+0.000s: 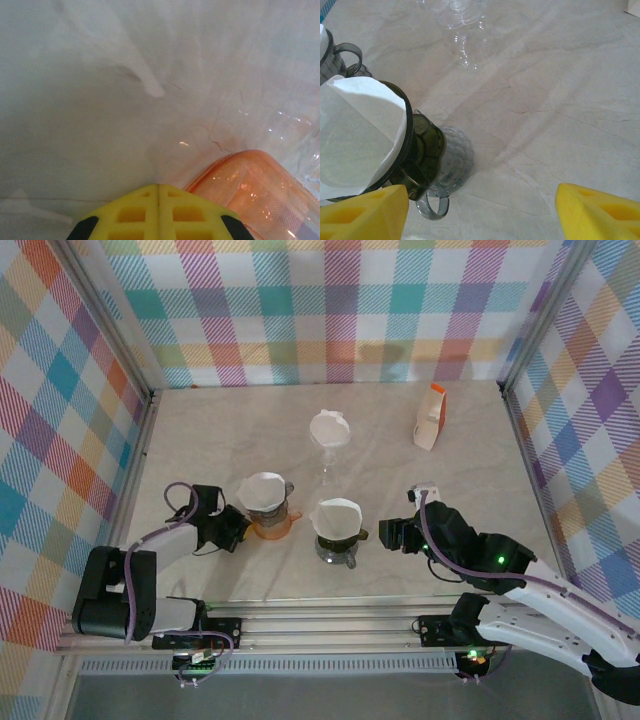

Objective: Place the coffee filter in the dripper

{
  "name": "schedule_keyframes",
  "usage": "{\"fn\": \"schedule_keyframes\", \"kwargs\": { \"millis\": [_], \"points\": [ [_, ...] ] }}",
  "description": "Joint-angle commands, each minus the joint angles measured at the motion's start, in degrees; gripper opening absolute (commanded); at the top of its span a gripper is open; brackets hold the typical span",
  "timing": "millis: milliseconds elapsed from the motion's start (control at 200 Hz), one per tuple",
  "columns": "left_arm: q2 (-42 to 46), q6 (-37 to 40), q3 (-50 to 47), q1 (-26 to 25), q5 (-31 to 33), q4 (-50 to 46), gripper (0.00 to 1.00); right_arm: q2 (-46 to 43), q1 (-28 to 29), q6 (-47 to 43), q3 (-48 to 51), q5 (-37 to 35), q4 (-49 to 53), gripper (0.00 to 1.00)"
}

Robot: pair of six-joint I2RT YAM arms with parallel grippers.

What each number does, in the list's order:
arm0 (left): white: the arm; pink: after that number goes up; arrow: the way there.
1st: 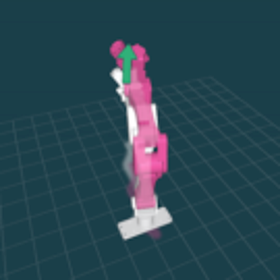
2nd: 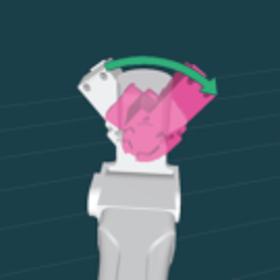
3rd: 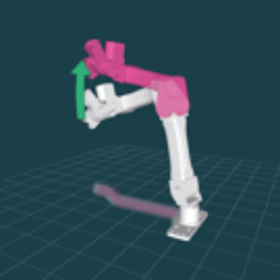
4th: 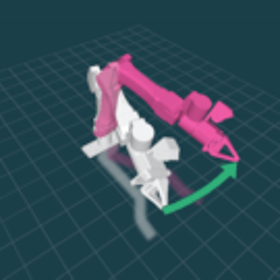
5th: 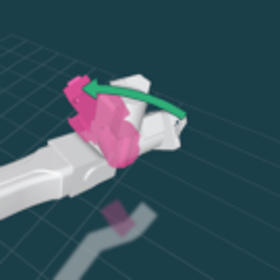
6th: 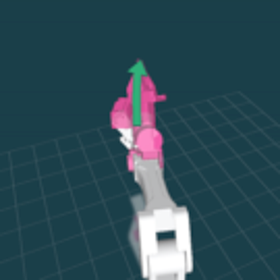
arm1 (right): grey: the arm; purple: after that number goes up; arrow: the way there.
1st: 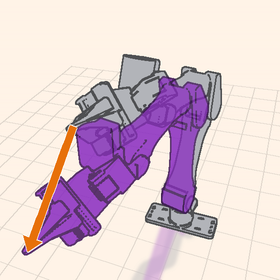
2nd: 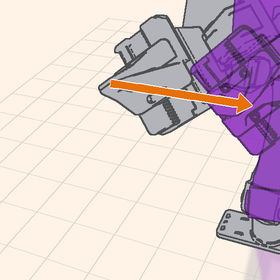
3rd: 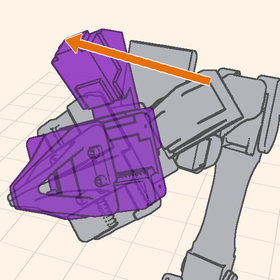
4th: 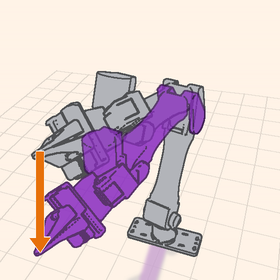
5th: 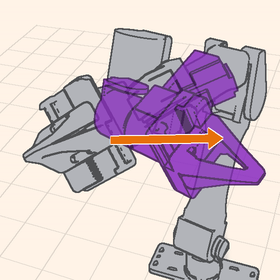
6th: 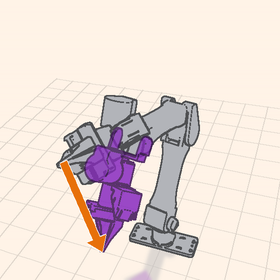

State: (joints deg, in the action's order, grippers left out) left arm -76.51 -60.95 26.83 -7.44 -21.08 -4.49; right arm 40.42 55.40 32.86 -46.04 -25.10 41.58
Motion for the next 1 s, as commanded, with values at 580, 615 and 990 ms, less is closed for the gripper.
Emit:
{"fn": "schedule_keyframes", "kwargs": {
  "millis": [580, 615, 990],
  "points": [
    [9.5, 4.0, 5.8, -2.5, 9.1, -13.3, 0.0, -2.1, -0.3, 3.4, 1.9, -3.4, 1.6, 0.78],
    [12.2, 5.6, 6.6, -2.1, 10.1, -16.4, 0.04, -2.7, -0.3, 3.5, 2.2, -3.8, 1.5, 0.78],
    [23.0, 23.9, 23.9, -1.9, 27.9, -32.3, 1.0, -7.5, -0.3, 4.1, 6.4, -5.3, 0.3, 0.99]
  ]
}}
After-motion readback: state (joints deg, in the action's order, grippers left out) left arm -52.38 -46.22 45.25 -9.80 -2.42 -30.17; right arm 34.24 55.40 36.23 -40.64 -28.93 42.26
